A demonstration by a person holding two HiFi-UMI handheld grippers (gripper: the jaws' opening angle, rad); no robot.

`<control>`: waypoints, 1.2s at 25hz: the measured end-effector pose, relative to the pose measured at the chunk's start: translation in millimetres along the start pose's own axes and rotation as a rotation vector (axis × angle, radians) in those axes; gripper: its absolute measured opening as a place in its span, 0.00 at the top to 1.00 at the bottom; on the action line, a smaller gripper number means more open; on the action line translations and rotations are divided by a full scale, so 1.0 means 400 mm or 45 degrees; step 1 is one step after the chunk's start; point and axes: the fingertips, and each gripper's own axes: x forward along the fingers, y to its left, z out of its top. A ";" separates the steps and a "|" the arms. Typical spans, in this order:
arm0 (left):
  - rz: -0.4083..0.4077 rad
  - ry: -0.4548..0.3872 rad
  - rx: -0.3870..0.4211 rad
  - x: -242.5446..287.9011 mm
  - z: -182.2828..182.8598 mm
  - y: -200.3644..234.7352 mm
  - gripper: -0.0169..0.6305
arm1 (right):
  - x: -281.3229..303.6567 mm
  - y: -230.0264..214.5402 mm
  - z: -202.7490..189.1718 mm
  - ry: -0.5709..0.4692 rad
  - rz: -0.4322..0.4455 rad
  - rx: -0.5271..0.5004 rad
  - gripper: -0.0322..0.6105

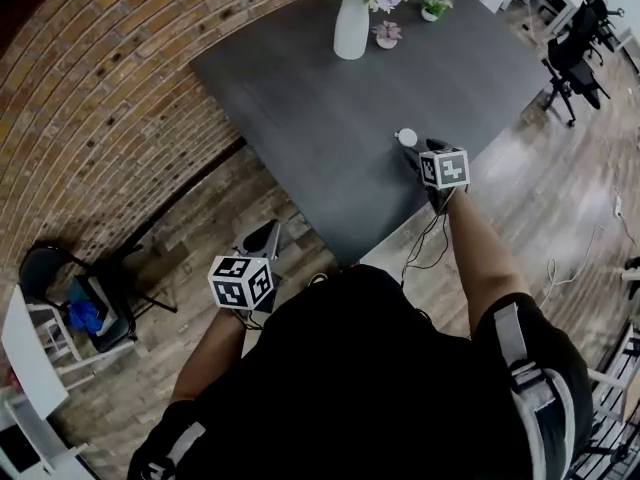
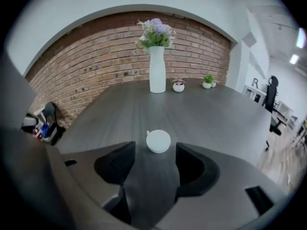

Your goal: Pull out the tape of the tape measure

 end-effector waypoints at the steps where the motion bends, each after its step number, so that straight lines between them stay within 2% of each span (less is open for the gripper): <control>1: 0.018 0.001 -0.010 0.006 0.003 0.001 0.96 | 0.022 -0.007 0.006 0.029 0.019 -0.063 0.54; 3: 0.041 0.010 -0.025 0.023 0.005 -0.004 0.96 | 0.064 -0.010 0.018 0.061 0.057 -0.150 0.54; 6: 0.038 0.036 -0.023 0.052 -0.002 -0.037 0.96 | 0.116 -0.003 0.007 0.106 0.103 -0.159 0.55; 8: 0.024 0.047 -0.012 0.073 0.000 -0.063 0.96 | 0.130 0.021 0.001 0.122 0.164 -0.149 0.62; 10: 0.008 0.053 0.003 0.095 0.008 -0.085 0.96 | 0.119 0.094 0.004 0.102 0.292 -0.208 0.63; 14: -0.050 0.063 0.071 0.149 0.037 -0.128 0.96 | 0.004 0.323 0.038 -0.047 0.659 -0.351 0.63; 16: -0.127 0.062 0.121 0.182 0.060 -0.164 0.96 | -0.073 0.410 0.055 -0.126 0.809 -0.418 0.63; 18: -0.241 0.058 0.195 0.210 0.081 -0.214 0.95 | -0.139 0.456 0.060 -0.185 0.881 -0.487 0.63; 22: -0.440 0.004 0.357 0.241 0.128 -0.303 0.95 | -0.216 0.444 0.050 -0.232 0.859 -0.551 0.63; 27: -0.644 0.002 0.498 0.277 0.158 -0.415 0.95 | -0.276 0.362 0.033 -0.258 0.757 -0.521 0.62; 30: -0.725 0.028 0.568 0.297 0.152 -0.475 0.86 | -0.306 0.336 0.024 -0.278 0.728 -0.504 0.63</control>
